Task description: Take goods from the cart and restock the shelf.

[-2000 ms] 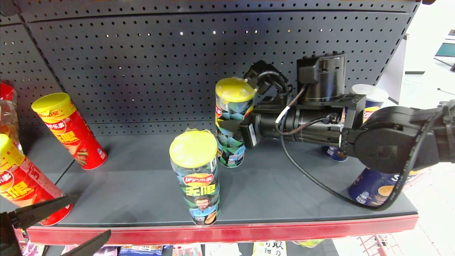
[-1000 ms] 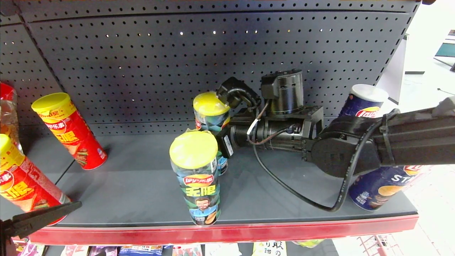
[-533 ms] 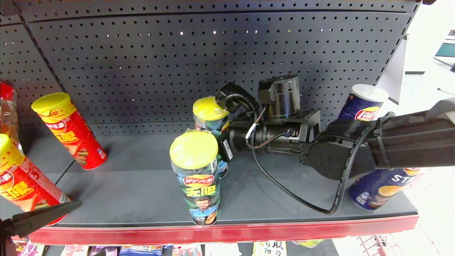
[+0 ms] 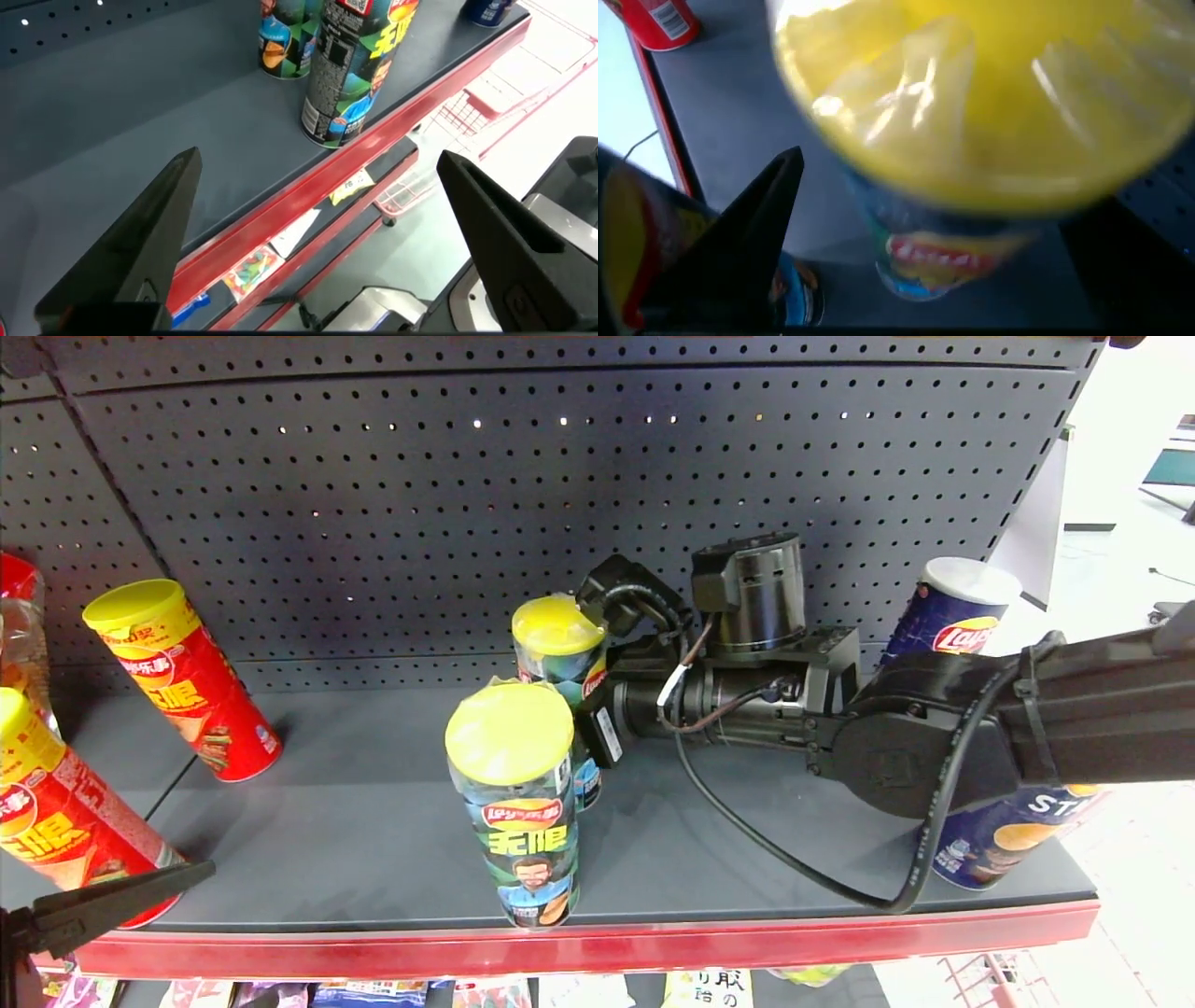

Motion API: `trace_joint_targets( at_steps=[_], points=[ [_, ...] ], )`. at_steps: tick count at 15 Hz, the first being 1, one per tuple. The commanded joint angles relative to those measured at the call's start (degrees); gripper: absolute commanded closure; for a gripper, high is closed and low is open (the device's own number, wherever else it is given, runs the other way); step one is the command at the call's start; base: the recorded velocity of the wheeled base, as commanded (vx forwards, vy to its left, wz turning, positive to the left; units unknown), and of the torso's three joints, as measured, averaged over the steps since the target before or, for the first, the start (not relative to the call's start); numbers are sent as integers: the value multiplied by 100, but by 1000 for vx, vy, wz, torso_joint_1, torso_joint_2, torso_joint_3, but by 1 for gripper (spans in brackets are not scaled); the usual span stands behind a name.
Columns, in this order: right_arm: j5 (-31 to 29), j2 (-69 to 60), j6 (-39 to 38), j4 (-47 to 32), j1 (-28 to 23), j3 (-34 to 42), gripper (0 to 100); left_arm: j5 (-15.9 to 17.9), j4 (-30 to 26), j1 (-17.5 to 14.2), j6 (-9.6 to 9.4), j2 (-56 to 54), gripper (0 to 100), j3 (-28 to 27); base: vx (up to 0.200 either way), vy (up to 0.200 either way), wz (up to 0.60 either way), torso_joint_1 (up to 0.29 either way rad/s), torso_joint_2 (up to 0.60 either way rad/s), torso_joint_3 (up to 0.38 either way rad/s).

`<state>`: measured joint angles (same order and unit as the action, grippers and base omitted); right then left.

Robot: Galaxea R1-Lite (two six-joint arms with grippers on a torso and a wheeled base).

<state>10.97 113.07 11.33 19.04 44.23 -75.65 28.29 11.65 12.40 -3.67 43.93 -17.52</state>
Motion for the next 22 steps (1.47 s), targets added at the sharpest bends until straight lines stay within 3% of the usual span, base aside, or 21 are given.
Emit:
trace_joint_targets(
  at_steps=[1, 7, 14, 22],
  points=[
    [-42, -400, -16, 3, -2, 376, 0, -17, 4, -1, 7, 27, 0, -15, 0, 0, 0, 0, 0, 0],
    [-499, -1507, -236, 3, -222, 1545, 0, -105, 30, -9, -37, 256, 0, -85, 0, 0, 0, 0, 0, 0],
    [-482, -2834, -236, -6, -476, 2565, 0, -193, 12, -9, -196, 581, 0, -164, 0, 0, 0, 0, 0, 0],
    [-447, -5357, -227, 12, -345, 4094, 0, -175, 12, -9, -705, 1232, 0, -68, 0, 0, 0, 0, 0, 0]
  ],
)
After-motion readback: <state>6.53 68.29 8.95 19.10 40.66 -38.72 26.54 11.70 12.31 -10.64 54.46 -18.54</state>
